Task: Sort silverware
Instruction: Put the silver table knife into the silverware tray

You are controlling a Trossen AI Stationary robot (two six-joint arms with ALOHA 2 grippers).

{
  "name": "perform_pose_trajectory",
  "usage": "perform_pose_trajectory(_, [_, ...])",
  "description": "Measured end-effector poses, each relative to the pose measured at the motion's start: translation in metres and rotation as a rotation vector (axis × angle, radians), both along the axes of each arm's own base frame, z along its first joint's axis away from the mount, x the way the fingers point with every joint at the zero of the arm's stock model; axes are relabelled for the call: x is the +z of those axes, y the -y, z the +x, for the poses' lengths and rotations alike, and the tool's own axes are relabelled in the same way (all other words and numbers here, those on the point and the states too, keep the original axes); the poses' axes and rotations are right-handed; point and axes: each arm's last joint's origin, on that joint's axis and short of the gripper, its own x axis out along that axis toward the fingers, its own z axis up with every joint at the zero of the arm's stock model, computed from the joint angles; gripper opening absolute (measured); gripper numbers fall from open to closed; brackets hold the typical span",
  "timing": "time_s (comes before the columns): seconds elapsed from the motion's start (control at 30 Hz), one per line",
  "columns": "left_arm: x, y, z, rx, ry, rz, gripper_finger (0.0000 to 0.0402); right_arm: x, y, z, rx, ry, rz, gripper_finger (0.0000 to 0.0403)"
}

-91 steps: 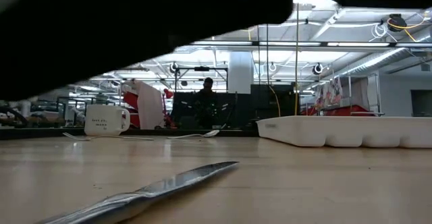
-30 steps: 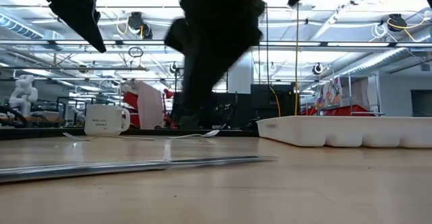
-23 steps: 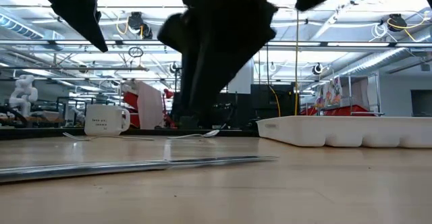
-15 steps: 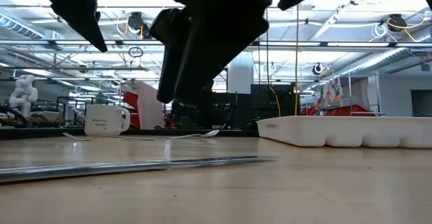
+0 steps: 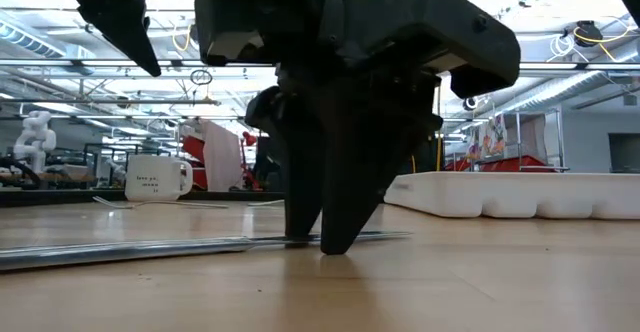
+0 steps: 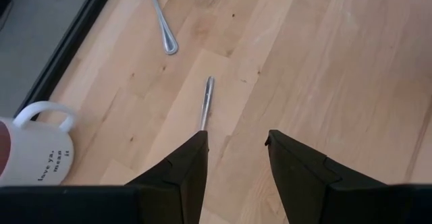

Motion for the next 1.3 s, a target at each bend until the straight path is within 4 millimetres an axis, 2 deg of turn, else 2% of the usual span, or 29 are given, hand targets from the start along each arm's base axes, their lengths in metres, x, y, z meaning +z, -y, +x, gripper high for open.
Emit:
perform_pose_trajectory(0.13, [0.000, 0.000, 0.000, 0.019, 0.008, -0.007, 0.0162, -0.011, -0.001, -0.001, 0.008, -0.035, -0.016, 0.0117])
perform_pose_trajectory(0.27, [0.000, 0.000, 0.000, 0.020, 0.009, -0.007, 0.0162, -0.011, -0.003, -0.001, 0.021, -0.023, -0.025, 0.0036])
perform_pose_trajectory(0.33, [0.000, 0.000, 0.000, 0.020, 0.008, -0.007, 0.0162, -0.011, -0.004, -0.001, 0.011, -0.012, -0.041, 0.0014])
perform_pose_trajectory(0.53, [0.000, 0.000, 0.000, 0.020, 0.004, -0.006, 0.0162, -0.008, -0.005, -0.002, -0.032, -0.012, -0.037, 0.0006])
perform_pose_trajectory(0.87, [-0.001, -0.001, -0.001, 0.020, -0.008, -0.002, 0.0162, 0.024, -0.003, -0.012, -0.136, 0.007, -0.046, 0.0003])
perform_pose_trajectory(1.1, [-0.001, 0.000, -0.001, 0.020, -0.007, -0.003, 0.0162, 0.026, 0.006, -0.032, -0.139, -0.171, -0.176, 0.0001])
perform_pose_trajectory(1.3, [-0.001, -0.001, -0.002, 0.039, -0.001, -0.013, 0.0162, 0.027, 0.003, -0.043, -0.131, -0.250, -0.186, 0.0001])
